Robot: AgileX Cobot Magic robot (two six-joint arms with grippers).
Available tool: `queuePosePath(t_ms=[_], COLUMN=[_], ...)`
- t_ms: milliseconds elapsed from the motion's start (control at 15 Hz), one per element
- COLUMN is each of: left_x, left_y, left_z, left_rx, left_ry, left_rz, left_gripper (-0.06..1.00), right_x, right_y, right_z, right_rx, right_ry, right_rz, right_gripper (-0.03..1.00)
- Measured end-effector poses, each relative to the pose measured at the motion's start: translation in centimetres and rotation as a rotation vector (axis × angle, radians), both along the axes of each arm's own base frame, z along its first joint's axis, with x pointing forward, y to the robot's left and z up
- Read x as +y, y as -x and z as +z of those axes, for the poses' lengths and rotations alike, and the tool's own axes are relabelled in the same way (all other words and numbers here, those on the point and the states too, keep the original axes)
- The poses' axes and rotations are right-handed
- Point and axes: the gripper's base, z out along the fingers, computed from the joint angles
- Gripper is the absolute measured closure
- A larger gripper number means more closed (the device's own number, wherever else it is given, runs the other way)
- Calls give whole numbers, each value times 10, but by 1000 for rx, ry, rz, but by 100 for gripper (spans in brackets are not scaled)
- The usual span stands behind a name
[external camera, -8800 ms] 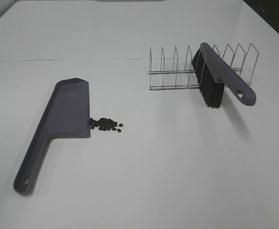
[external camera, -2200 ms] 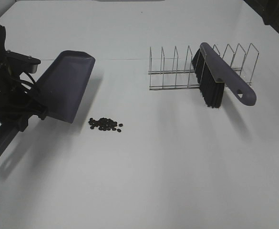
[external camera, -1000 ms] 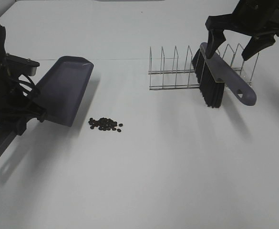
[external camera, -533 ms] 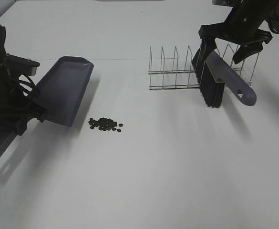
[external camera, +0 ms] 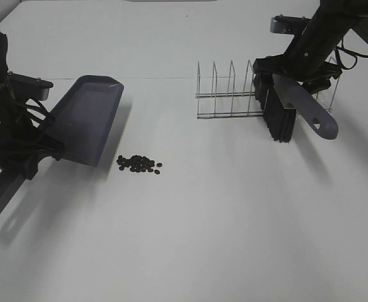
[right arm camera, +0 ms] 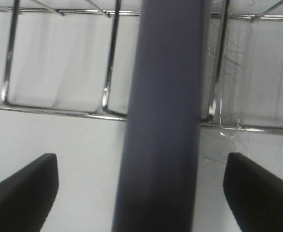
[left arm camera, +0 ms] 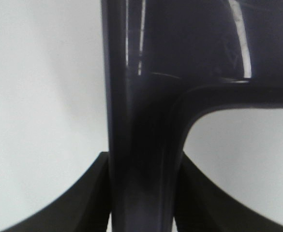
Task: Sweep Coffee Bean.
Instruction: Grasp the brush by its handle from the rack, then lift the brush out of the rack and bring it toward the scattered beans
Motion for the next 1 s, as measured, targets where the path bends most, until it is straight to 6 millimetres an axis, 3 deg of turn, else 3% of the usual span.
queuePosePath(t_ms=[267,467,800,1000], left_x=[0,0,0,0], left_y=[0,0,0,0], left_z=[0,0,0,0], left_rx=[0,0,1,1], left_ry=[0,0,4,3], left_rz=[0,0,3,2], left_gripper=[61,61,61,61], right_x=[-2,-3,-3,-4], right_y=[-1,1,5,13], right_z=[-9,-9,-3,23], right_rx=[10,27,60,71], right_ry=[32,40,37,45], right_rz=[12,14,-4,3], right_gripper=[14,40,40,40])
